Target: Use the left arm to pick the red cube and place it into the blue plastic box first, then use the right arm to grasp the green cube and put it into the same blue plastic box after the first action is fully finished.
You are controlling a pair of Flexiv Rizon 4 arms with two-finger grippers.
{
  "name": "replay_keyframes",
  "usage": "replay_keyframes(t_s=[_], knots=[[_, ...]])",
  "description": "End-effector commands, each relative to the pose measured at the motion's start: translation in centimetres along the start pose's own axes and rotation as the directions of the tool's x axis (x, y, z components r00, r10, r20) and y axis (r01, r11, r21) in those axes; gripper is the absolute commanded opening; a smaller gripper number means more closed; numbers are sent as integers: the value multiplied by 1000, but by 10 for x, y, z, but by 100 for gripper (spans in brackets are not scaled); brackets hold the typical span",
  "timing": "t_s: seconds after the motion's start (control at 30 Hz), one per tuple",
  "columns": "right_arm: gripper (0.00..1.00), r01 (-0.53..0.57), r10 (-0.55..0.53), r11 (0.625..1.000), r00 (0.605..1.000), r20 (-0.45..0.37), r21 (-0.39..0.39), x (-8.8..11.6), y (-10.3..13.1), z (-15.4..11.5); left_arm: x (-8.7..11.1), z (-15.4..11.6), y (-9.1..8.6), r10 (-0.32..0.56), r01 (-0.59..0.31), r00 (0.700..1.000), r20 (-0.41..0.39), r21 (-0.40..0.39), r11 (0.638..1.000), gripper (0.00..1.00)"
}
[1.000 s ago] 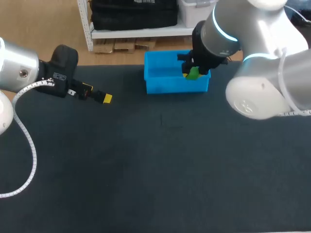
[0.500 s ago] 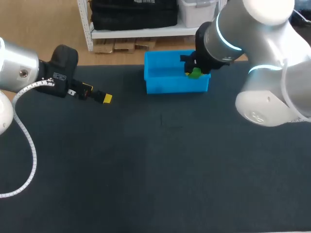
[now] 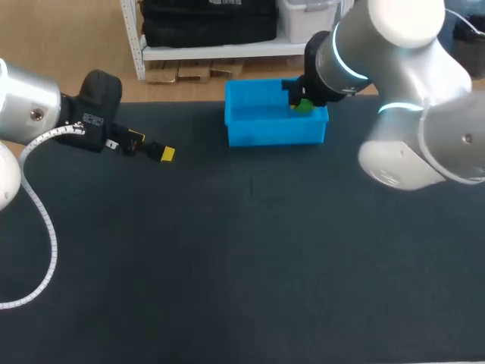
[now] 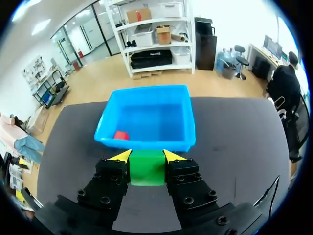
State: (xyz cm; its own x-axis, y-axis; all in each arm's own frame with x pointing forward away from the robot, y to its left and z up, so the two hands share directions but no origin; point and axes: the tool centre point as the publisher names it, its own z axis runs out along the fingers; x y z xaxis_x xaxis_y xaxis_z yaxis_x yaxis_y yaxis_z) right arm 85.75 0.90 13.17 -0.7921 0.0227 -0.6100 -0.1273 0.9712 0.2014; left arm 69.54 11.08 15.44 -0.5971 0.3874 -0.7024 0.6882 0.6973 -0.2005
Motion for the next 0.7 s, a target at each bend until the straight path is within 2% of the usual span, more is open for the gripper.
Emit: replay_keyframes(t_s=[0.03, 0.33, 0.7], knots=[[0, 10, -10, 1000, 1000, -2, 0, -19, 1, 29, 2, 0, 1, 2, -2, 1000, 9, 4, 1000, 100], [0, 29, -29, 1000, 1000, -6, 6, -36, -4, 66, 2, 0, 1, 2, -2, 1000, 9, 4, 1000, 100], [0, 32, -32, 999, 999, -11, 9, -41, -9, 98, 2, 0, 1, 2, -2, 1000, 9, 4, 1000, 100]])
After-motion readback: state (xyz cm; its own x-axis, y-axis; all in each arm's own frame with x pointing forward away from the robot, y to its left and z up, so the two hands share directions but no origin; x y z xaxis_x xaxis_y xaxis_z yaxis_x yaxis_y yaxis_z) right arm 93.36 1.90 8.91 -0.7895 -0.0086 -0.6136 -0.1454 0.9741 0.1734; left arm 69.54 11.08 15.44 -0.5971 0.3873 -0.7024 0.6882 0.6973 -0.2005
